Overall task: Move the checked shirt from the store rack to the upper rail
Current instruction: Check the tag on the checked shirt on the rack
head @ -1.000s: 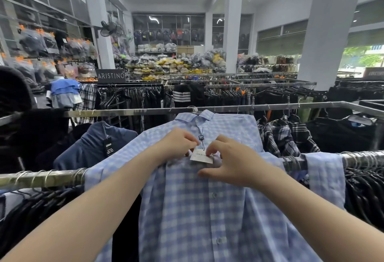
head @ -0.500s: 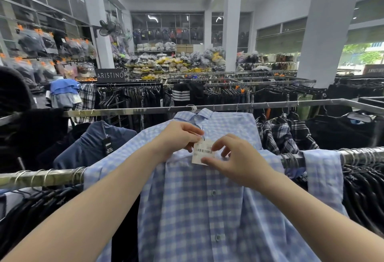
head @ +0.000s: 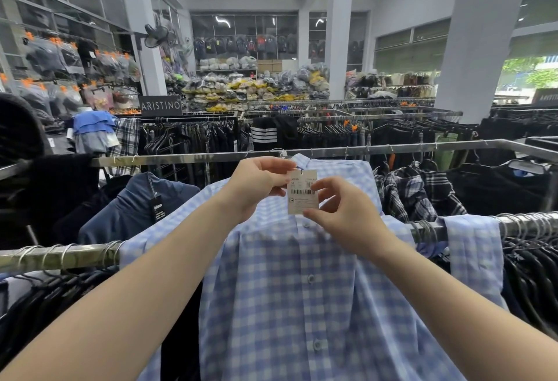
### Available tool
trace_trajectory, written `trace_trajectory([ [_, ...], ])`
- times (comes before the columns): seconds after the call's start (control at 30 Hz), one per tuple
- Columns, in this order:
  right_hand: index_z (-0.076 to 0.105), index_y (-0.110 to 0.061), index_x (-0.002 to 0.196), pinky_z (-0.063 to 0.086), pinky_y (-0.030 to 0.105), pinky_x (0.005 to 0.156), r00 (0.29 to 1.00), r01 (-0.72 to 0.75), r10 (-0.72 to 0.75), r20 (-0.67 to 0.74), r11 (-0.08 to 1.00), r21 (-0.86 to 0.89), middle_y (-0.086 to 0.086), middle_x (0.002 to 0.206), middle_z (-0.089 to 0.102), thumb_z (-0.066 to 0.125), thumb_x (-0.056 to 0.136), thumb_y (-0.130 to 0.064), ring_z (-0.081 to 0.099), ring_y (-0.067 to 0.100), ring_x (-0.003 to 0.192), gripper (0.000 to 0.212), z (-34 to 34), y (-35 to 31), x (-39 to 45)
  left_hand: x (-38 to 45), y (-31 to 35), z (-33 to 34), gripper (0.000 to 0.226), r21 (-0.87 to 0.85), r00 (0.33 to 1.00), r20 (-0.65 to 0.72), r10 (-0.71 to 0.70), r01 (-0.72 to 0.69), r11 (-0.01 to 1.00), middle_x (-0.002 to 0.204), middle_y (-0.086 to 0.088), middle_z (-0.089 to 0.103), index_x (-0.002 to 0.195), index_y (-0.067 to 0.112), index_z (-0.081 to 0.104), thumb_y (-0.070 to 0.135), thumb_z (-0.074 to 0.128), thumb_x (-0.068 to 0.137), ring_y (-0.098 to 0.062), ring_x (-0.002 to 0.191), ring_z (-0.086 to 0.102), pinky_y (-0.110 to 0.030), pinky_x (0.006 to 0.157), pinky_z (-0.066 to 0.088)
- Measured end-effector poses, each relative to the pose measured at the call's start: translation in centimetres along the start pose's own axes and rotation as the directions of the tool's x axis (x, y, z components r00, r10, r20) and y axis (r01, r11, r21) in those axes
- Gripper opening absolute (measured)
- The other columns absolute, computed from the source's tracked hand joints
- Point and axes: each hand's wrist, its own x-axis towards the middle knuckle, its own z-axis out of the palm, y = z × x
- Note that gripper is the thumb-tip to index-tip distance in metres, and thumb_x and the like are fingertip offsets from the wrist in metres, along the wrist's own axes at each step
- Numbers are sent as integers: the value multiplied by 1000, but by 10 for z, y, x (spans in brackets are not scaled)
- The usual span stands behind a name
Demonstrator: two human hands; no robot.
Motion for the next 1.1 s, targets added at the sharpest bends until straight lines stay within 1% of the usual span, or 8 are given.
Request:
trace_trajectory([
  [0.4,50,-30,113,54,22,60,998,-40,42,-41,998,38,-7,89,70,82,79,-22,68,5,70,48,-1,4,2,4,-4,1,24,-35,1000,5,-2,2,999,89,-5,79,93,10,75,-11,65,88,-17,78,72,-27,66,57],
  [0.5,50,-28,117,50,16,56,997,-60,63,-45,996,68,-6,89,70,82,79,-21,67,3,69,50,-2,3,1,5,-4,1,24,-39,1000,6,-1,2,999,88,-5,79,93,10,76,-10,65,88,-17,79,72,-27,67,57],
  [0.63,51,-27,116,48,12,57,996,-70,73,-46,995,67,-7,87,71,80,82,-21,66,3,69,46,-4,3,2,5,-3,1,23,-47,1000,6,-5,6,999,89,-6,79,93,10,76,-10,66,88,-17,79,73,-26,66,57],
  [0.7,51,-27,116,49,16,61,996,-78,81,-44,994,75,-6,87,72,79,83,-20,66,5,70,44,-4,2,2,6,-2,1,22,-55,1000,3,-8,9,998,93,-9,78,94,9,76,-10,66,88,-18,80,73,-25,65,57],
  [0.8,52,-25,119,55,30,69,995,-100,102,-16,988,120,-1,86,74,77,85,-18,69,15,75,43,-6,-1,3,7,0,0,18,-60,1000,4,-20,21,998,98,-14,77,99,5,75,-7,66,89,-22,82,73,-26,65,57],
  [0.87,52,-26,121,57,27,66,995,-100,101,2,984,151,0,82,75,74,87,-15,70,16,74,42,-9,-3,2,6,0,-1,16,-65,999,13,-32,32,997,95,-13,78,100,3,74,-6,66,90,-23,82,74,-26,65,58],
  [0.97,55,-28,117,50,17,53,994,-111,108,27,977,182,-1,78,76,70,89,-10,71,14,68,37,-12,-5,-2,4,1,-1,14,-94,998,32,-52,55,994,88,-14,78,98,1,73,-7,66,89,-24,77,73,-26,62,58],
  [1.1,65,-27,104,50,17,54,989,-127,111,94,976,175,-2,75,76,63,93,-9,71,12,65,21,-11,-7,-4,1,3,2,10,-118,996,71,-61,69,991,76,-12,77,94,-1,74,-7,68,88,-19,66,73,-21,57,57],
])
